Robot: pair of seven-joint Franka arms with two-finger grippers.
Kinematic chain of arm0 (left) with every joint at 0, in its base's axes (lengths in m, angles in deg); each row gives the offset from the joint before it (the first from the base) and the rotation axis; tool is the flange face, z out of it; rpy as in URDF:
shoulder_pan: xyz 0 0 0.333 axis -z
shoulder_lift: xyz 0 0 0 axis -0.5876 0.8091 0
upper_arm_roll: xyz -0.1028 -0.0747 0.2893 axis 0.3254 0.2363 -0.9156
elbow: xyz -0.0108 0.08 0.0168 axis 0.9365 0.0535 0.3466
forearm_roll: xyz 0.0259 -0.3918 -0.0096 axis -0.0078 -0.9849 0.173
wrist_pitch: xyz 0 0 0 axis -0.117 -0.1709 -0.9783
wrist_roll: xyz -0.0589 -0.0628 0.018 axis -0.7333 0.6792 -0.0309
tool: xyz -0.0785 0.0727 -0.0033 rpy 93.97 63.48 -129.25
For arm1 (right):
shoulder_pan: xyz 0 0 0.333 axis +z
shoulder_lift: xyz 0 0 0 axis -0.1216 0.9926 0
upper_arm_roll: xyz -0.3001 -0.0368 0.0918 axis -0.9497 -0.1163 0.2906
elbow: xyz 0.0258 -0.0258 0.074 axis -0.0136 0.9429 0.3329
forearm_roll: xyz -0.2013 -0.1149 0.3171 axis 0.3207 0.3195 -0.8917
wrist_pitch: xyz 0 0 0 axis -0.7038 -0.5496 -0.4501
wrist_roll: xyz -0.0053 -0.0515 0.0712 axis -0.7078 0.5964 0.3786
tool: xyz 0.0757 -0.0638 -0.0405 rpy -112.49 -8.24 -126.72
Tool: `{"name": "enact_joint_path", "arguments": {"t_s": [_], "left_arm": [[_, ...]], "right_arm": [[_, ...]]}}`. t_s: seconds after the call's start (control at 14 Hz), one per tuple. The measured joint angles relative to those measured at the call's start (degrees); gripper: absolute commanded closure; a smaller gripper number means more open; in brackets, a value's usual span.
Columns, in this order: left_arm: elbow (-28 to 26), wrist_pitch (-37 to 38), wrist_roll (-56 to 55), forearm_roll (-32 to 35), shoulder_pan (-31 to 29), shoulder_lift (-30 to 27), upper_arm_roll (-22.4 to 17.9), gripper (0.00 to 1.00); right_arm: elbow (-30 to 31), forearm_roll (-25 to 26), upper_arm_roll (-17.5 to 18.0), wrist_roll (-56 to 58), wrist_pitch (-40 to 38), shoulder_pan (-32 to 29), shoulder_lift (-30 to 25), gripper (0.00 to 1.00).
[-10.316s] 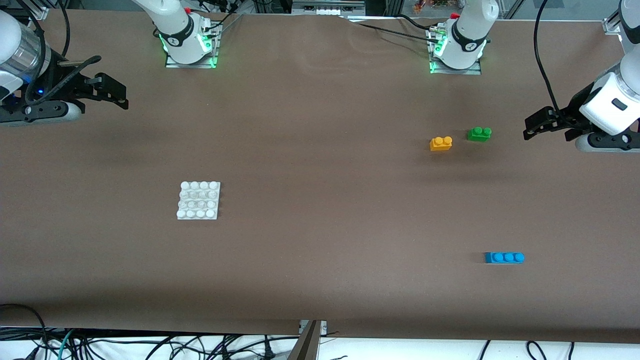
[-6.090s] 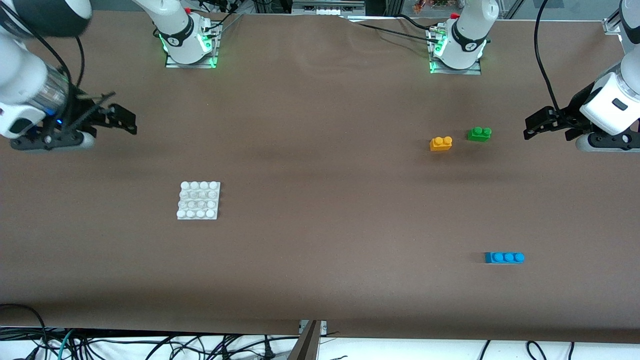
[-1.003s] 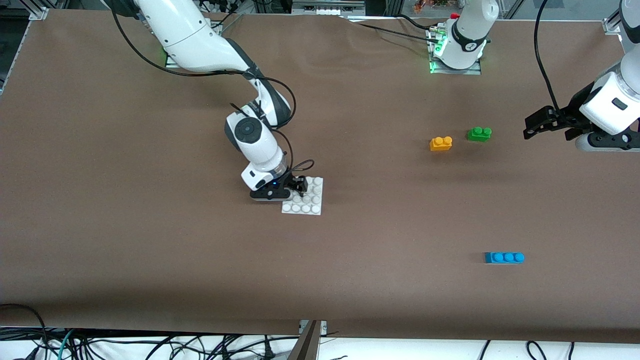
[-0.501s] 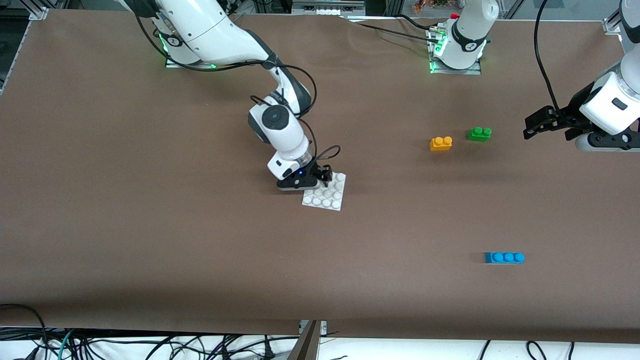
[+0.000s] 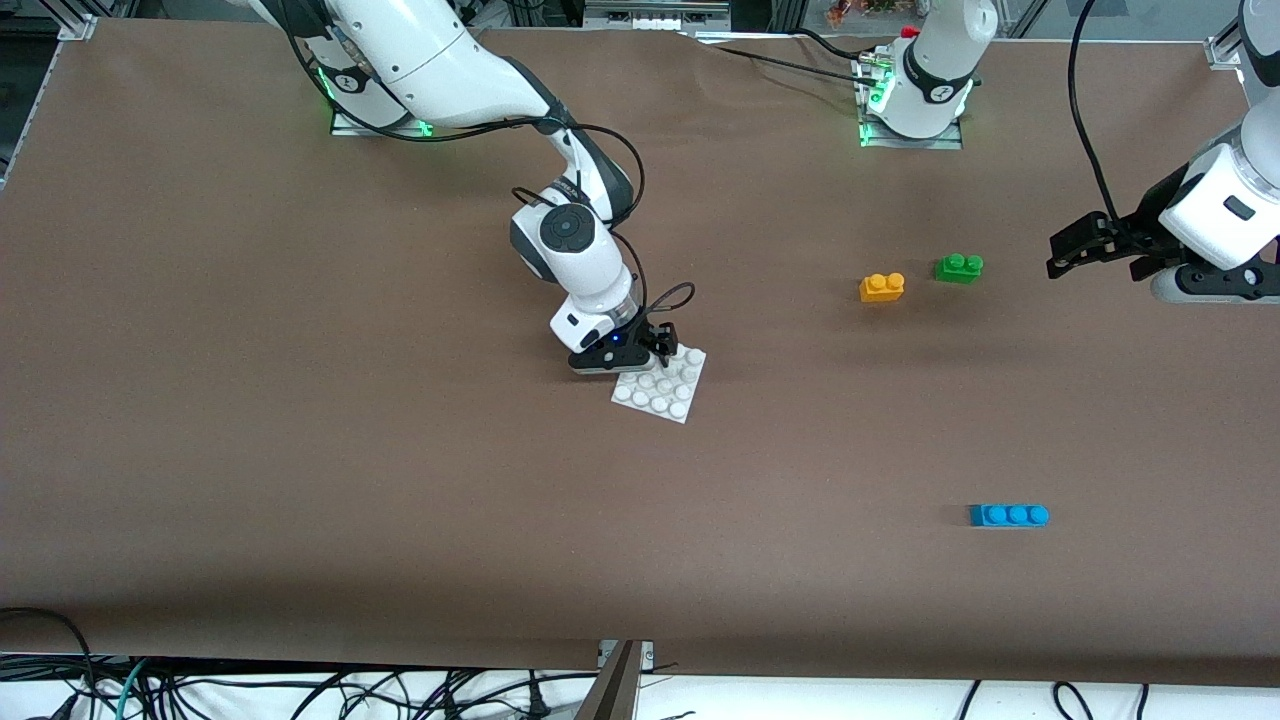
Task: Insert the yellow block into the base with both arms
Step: 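Push the white base plate with the right gripper toward the table middle, then lift the right gripper away while the left gripper reaches the yellow block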
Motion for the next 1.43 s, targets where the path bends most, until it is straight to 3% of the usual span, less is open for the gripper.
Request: {"name": "enact_joint_path", "arguments": {"t_s": [0.43, 0.57, 0.72, 1.0, 1.22, 1.43], "left_arm": [[0.0, 0.0, 0.0, 0.0, 0.0, 0.0, 0.0, 0.0], [0.0, 0.0, 0.0, 0.0, 0.0, 0.0, 0.0, 0.0], [0.0, 0.0, 0.0, 0.0, 0.0, 0.0, 0.0, 0.0], [0.0, 0.0, 0.0, 0.0, 0.0, 0.0, 0.0, 0.0], [0.0, 0.13, 0.0, 0.0, 0.01, 0.07, 0.02, 0.0], [-0.08, 2.15, 0.0, 0.0, 0.06, 1.13, 0.08, 0.0]], "right_arm": [[-0.11, 3.64, -0.73, 0.09, 0.0, -0.29, 0.11, 0.22], [-0.15, 3.74, -0.84, 0.09, 0.0, -0.31, 0.13, 0.07], [-1.04, 3.74, -1.29, 0.09, -1.17, -0.58, 0.01, 0.02], [-7.54, 3.31, -1.67, 0.37, -17.02, -3.03, -5.18, 0.01], [-8.46, 2.52, -1.84, 2.91, -30.73, -5.97, -14.9, 0.01], [-7.84, -3.69, -2.05, 15.3, -46.36, -13.05, -25.65, 0.01]]}}
